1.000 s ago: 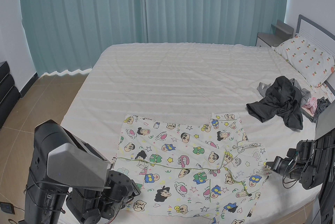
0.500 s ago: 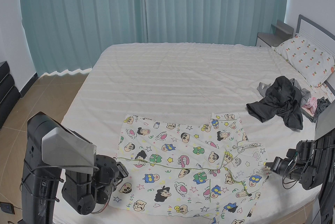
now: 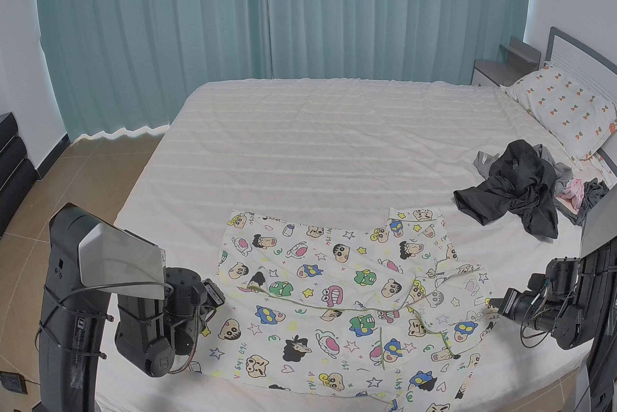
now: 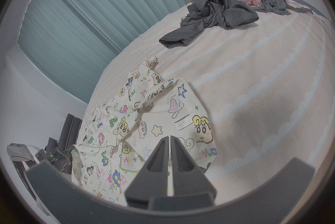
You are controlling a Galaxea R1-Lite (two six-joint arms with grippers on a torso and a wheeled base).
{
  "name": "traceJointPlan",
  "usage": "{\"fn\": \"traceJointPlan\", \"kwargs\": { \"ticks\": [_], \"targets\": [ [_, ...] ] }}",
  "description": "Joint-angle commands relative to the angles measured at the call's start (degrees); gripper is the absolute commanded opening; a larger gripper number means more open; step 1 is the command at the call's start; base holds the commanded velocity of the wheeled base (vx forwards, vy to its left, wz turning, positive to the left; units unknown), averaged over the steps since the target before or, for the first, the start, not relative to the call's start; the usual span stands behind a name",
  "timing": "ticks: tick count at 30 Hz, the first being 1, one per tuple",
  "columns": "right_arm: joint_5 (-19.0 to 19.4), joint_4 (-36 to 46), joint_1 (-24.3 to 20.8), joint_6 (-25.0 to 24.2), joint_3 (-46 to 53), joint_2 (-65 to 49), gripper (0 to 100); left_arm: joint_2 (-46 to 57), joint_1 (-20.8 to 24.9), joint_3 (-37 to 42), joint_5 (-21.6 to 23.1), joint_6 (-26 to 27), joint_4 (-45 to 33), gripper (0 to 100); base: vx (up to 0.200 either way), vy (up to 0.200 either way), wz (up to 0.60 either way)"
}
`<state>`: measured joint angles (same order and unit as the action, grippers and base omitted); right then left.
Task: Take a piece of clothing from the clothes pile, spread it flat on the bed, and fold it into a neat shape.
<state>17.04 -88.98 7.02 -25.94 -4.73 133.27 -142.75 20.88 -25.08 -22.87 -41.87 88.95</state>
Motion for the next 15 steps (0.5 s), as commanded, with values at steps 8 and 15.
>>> {"fn": "traceJointPlan", "kwargs": {
  "ticks": [8,15],
  "targets": [
    [0.0,-0.6,0.0,-0.1,0.3,0.0,0,-1.4,-3.0,-0.8,0.9,0.0,1.0,100,0.000,0.000,0.00],
    [6.4,-0.5,-0.8,0.6,4.7,-3.5,0,5.8,-8.0,7.5,12.2,-5.8,1.0,100,0.000,0.000,0.00]
  ]
}}
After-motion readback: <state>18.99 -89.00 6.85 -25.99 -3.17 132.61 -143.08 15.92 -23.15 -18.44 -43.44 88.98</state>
